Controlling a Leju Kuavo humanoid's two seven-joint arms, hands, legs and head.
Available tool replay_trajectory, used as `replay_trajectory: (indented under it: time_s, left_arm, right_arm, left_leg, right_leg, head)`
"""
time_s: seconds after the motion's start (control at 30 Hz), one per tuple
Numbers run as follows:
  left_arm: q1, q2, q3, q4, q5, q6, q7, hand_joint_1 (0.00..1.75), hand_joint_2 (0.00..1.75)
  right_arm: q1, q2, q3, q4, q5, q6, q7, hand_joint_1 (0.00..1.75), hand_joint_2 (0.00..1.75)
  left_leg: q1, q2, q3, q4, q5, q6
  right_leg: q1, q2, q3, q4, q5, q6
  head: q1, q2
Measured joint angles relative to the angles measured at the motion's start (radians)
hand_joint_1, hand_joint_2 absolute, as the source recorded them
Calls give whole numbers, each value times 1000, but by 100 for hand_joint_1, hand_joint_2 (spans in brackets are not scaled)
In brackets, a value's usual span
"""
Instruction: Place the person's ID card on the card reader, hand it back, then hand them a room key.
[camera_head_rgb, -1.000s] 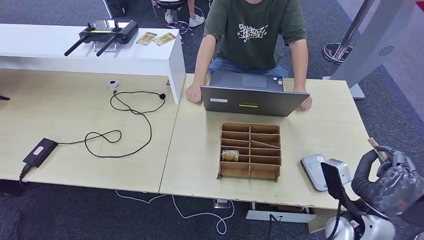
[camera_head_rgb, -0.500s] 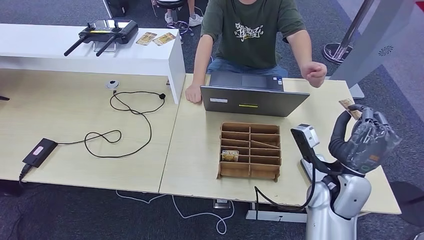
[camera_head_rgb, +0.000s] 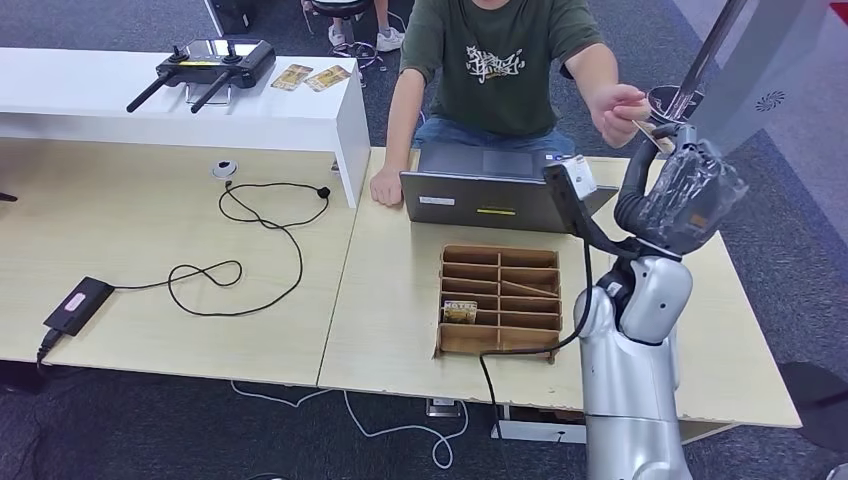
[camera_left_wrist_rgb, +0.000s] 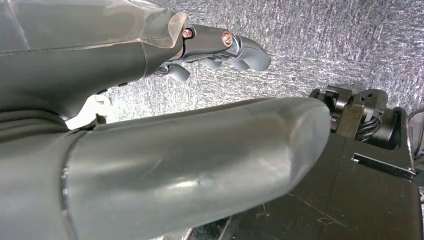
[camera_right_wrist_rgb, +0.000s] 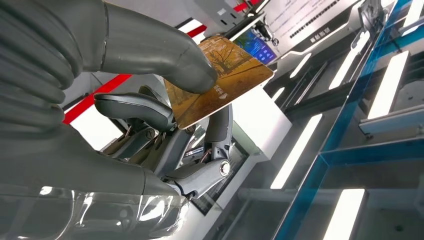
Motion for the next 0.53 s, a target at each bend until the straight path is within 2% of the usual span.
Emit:
replay_trajectory:
  time_s: [0.23,0.53]
  left_arm:
    - [-11,1,-4,6,-2,-8,0,0,0]
    - [-13,2,-21,10,2,-16,0,0,0]
  right_arm:
    - [-131,-64,94,185,0,0,131,163,175]
    - [-240,-109,177,377,0,-1,189,163,175]
  left_leg:
    - [0,0,0,0,0,0]
    - [0,0,0,0,0,0]
  right_leg:
    - [0,0,0,0,0,0]
    - [0,0,-1,0,1,0]
  head:
    - [0,0]
    - [0,0]
